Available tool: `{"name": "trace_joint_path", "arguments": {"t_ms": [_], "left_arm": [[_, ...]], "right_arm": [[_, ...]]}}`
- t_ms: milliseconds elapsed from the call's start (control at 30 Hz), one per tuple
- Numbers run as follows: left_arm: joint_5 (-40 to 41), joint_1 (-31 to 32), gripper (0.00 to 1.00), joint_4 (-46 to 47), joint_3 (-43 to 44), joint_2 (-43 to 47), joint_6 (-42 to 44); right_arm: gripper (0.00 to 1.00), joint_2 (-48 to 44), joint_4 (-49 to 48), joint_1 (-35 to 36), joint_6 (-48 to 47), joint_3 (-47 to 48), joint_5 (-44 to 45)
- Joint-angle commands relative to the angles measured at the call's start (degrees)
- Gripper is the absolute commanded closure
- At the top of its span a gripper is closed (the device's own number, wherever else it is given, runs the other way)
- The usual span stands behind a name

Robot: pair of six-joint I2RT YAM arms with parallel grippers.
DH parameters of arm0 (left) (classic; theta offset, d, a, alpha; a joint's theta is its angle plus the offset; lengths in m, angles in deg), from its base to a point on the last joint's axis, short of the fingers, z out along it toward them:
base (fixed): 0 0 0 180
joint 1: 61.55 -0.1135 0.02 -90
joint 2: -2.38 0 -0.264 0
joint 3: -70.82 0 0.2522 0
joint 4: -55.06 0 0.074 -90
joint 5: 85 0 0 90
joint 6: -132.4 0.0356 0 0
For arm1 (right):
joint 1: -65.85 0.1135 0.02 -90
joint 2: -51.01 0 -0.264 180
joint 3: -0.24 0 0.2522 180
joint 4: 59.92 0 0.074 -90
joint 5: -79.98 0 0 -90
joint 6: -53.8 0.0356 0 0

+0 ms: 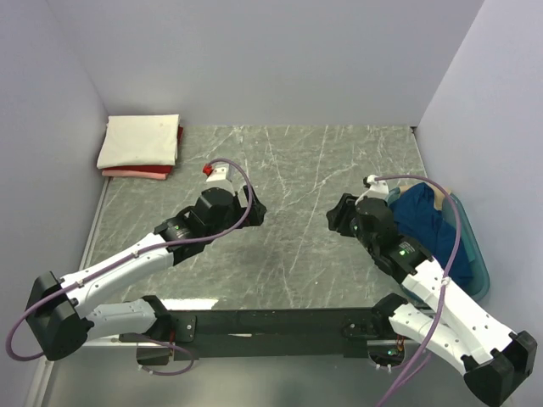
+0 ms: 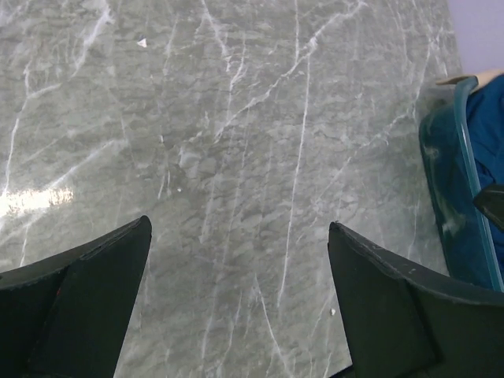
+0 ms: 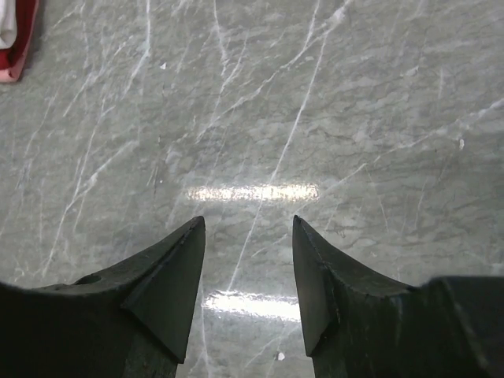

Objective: Fold and stack the t-shirts
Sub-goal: Grab the tshirt from the pile

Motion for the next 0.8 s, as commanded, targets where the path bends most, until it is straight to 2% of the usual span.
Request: {"name": "trace_joint_path", "arguments": {"t_ms": [0, 167, 433, 533, 567, 600, 633, 767], "left_arm": [[-3.40, 0.15, 0.01, -1.82, 4.26, 1.19, 2.42], [-6.13, 0.15, 0.01, -2.53, 4.70, 2.76, 3.48], [-11.75, 0.15, 0.01, -6.13, 6.28, 4.09, 5.59], [-13.25, 0.06, 0.01, -6.66, 6.90, 4.70, 6.20], [-13.86, 0.15, 0.00, -7.36, 7.51, 4.96, 6.64], [-14.30, 0.15, 0.01, -7.80, 7.78, 5.14, 6.90], [-15.00, 0.15, 0.01, -8.24, 8.13, 5.23, 7.17], [-14.92, 0.15, 0.01, -11.75, 9.88, 5.67, 8.92]], "right_arm": [[0.44, -0.68, 1.36, 0.03, 0.91, 1.45, 1.98], [0.44, 1.43, 5.30, 0.03, 3.45, 3.03, 3.82], [0.40, 6.52, 9.09, -1.63, 5.30, 7.07, 12.86], [0.40, 10.65, 11.20, -10.48, 4.16, 10.94, 11.92], [0.40, 12.32, 11.29, -13.30, 2.85, 11.73, 8.95], [0.41, 13.03, 11.64, -19.24, 2.32, 13.39, 8.14], [0.41, 13.99, 12.17, -21.91, 1.62, 14.28, 7.70], [0.41, 15.49, 13.75, -34.48, 2.92, 16.66, 11.46]]}}
